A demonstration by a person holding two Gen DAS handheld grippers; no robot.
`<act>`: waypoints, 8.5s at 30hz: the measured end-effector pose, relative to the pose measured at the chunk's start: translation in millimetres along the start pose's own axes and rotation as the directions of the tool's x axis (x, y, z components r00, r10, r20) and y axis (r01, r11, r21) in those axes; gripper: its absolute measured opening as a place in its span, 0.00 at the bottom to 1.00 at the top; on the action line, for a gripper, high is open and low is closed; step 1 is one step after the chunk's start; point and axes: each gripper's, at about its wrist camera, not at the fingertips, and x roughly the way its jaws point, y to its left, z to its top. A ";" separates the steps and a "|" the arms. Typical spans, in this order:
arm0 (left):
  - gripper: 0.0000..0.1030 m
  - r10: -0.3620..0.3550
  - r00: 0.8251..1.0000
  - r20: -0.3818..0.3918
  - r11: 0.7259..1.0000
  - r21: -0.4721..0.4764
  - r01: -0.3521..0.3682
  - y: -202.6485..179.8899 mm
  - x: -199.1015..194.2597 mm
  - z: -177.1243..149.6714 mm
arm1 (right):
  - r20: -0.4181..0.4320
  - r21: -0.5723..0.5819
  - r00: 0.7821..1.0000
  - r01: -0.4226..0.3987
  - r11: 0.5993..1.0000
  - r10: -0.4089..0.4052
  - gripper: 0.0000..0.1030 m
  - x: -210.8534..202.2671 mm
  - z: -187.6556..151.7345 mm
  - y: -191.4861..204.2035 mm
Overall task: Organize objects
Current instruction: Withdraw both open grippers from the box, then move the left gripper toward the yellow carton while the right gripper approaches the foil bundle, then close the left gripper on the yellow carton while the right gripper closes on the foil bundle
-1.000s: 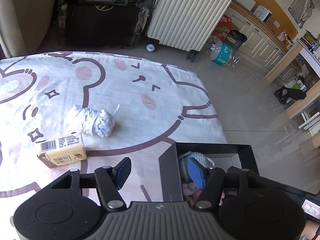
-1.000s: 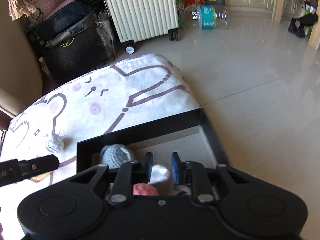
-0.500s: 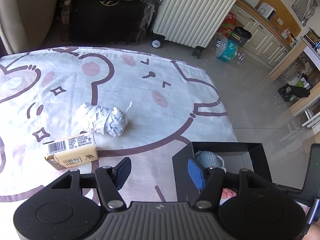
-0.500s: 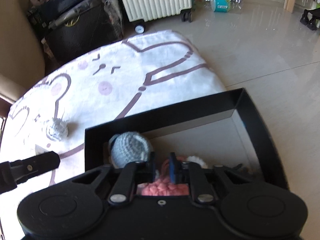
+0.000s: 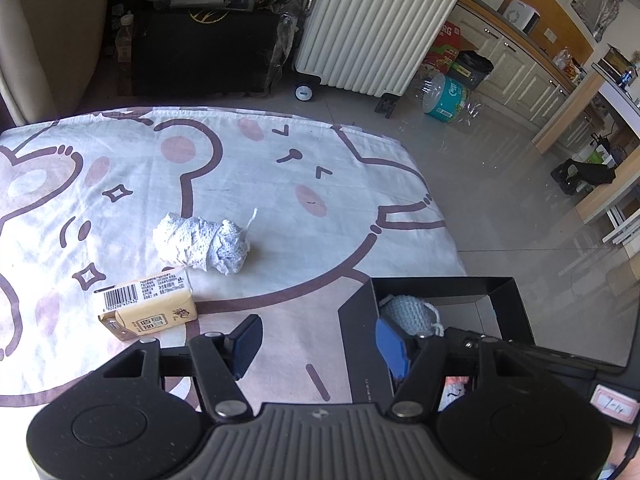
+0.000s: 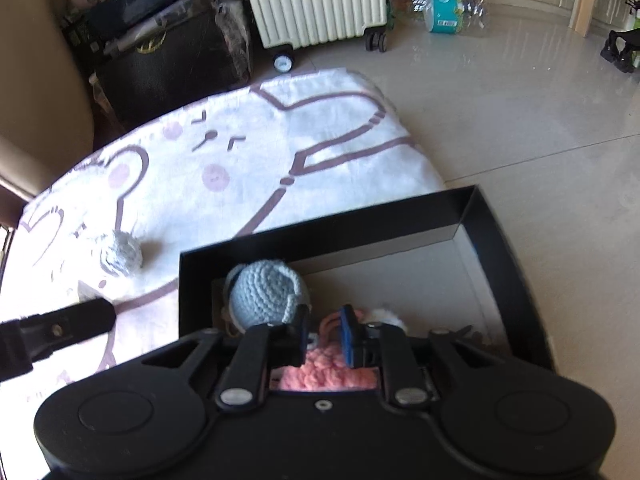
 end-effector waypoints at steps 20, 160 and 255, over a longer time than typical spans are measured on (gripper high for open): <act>0.62 0.044 0.999 0.013 0.995 0.089 -0.045 -32.0 -38.7 -19.3 | 0.113 -0.009 0.992 0.063 0.998 -0.061 0.30 -84.8 -17.7 -29.6; 1.00 0.275 0.957 0.093 0.941 -0.229 -0.248 106.9 -69.5 -25.0 | 0.165 -0.176 0.986 0.046 0.983 -0.017 1.00 -89.9 -12.2 97.7; 0.71 0.201 0.979 0.045 0.903 -0.397 -0.167 165.2 -56.9 -5.3 | -0.117 -0.109 0.985 -0.139 0.984 0.126 0.54 37.9 7.6 170.2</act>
